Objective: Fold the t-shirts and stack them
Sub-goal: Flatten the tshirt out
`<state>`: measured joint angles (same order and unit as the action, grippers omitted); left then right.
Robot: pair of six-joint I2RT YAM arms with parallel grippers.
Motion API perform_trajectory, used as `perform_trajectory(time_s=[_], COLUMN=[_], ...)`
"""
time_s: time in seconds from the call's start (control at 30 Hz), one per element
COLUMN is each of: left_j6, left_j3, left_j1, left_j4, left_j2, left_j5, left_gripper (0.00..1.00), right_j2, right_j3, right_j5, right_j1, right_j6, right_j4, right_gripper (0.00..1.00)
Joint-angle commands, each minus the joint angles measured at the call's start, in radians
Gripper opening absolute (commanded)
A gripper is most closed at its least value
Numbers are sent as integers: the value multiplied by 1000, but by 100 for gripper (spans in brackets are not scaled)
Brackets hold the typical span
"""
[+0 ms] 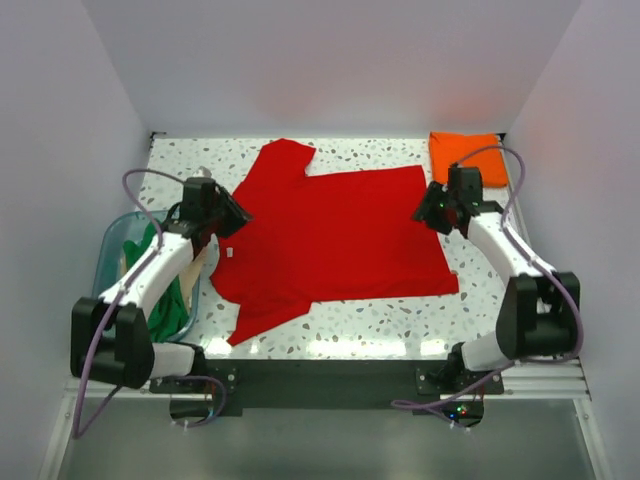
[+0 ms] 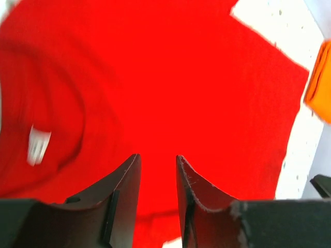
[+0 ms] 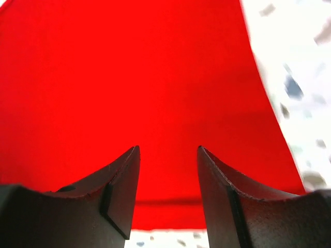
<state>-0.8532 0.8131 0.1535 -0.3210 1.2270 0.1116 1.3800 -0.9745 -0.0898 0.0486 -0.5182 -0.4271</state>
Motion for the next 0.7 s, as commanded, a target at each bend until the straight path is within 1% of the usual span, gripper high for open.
perform_trajectory(time_s=[0.0, 0.03, 0.1, 0.13, 0.2, 0.23, 0.27, 0.3, 0.33, 0.37, 0.4, 0.43, 0.47, 0.5, 0.53, 0.6, 0.67], left_j6=[36, 36, 37, 43, 54, 65, 68, 74, 89, 95, 106, 111, 115, 115, 117, 118, 120], left_j3=[156, 178, 253, 280, 374, 436, 467, 497, 526, 590, 621, 682, 714, 745, 796, 846, 912], left_j1=[18, 20, 20, 20, 20, 20, 20, 20, 20, 20, 20, 18, 17, 17, 15, 12, 6], left_j4=[138, 146, 154, 151, 145, 137, 134, 132, 126, 116, 105, 85, 71, 54, 42, 19, 8], left_j2=[153, 233, 313, 392, 474, 550, 586, 621, 690, 725, 759, 825, 857, 888, 943, 1012, 1052], left_j5=[-145, -154, -191, -202, -210, -210, -217, -222, -228, -249, -256, -260, -269, -276, -271, -274, -274], left_gripper=[37, 37, 34, 33, 32, 31, 30, 30, 30, 30, 30, 29, 29, 29, 28, 28, 28], right_j2=[155, 230, 304, 368, 425, 486, 516, 552, 582, 643, 671, 698, 758, 784, 812, 873, 909], right_j3=[-160, -186, -266, -291, -373, -401, -430, -494, -528, -562, -628, -660, -693, -755, -783, -843, -881], right_j5=[79, 72, 71, 74, 81, 87, 103, 104, 110, 126, 131, 136, 148, 154, 159, 170, 176], right_j1=[39, 40, 43, 46, 56, 57, 60, 60, 62, 65, 63, 65, 66, 68, 68, 68, 68], right_j6=[29, 23, 18, 15, 15, 17, 15, 17, 17, 17, 17, 20, 20, 20, 21, 23, 24], right_j4=[122, 142, 149, 157, 163, 163, 162, 162, 151, 146, 133, 123, 113, 82, 71, 50, 31], right_gripper=[52, 51, 51, 51, 50, 50, 50, 50, 49, 49, 49, 49, 49, 49, 49, 49, 49])
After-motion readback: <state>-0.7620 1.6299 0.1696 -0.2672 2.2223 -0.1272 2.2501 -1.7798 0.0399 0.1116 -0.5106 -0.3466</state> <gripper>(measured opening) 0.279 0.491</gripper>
